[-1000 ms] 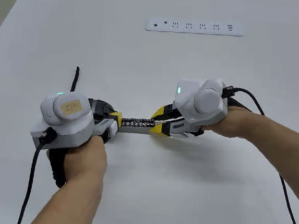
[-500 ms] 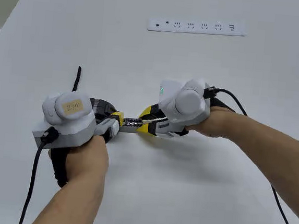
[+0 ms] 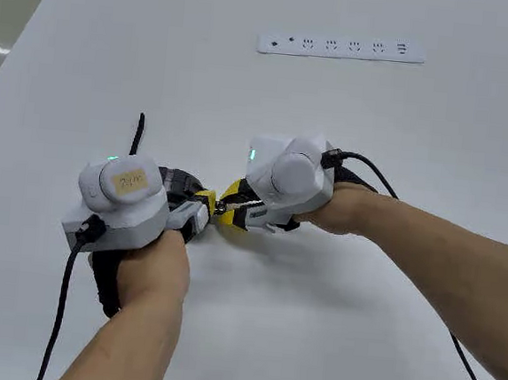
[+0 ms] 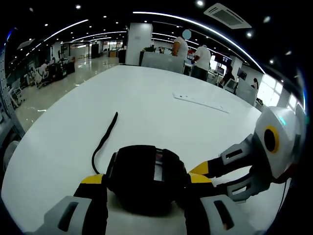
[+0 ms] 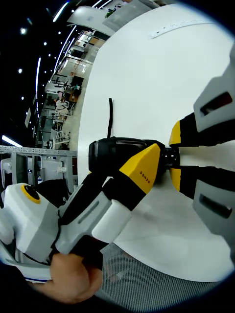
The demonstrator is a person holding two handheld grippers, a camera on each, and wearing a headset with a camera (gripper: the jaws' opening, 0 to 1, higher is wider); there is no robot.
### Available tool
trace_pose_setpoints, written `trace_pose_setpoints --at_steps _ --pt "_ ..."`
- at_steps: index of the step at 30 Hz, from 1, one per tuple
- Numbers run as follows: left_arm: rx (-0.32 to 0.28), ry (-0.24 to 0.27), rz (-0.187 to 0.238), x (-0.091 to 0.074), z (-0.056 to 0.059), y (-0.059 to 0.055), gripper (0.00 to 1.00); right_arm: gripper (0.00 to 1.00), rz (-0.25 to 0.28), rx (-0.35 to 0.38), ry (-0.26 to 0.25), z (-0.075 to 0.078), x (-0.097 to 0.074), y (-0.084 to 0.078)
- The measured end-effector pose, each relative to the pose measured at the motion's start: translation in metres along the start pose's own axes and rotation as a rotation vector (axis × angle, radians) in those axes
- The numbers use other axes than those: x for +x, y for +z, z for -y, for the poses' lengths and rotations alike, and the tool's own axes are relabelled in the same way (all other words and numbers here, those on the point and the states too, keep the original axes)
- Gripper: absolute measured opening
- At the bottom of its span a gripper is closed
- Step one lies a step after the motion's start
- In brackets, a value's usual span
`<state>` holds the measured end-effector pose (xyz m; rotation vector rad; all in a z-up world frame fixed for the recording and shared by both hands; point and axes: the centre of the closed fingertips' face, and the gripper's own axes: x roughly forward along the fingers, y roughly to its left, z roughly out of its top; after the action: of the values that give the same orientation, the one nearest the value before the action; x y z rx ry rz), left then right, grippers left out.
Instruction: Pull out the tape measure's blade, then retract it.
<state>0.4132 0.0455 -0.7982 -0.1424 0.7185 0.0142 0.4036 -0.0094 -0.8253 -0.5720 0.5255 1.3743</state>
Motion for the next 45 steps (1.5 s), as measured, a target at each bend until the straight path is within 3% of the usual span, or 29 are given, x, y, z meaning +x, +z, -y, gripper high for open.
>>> trace_pose_setpoints --at_steps 26,45 --pt "-0.001 0.002 0.010 0.0010 0.0021 -0.0006 0.63 0.14 0.003 0.005 -0.011 -0.0001 0.0010 0.0000" --pt "0.036 -0.001 -0.003 0.0015 0.0025 -0.0023 0.64 0.15 0.008 0.011 -0.032 0.0006 0.0031 0.0002"
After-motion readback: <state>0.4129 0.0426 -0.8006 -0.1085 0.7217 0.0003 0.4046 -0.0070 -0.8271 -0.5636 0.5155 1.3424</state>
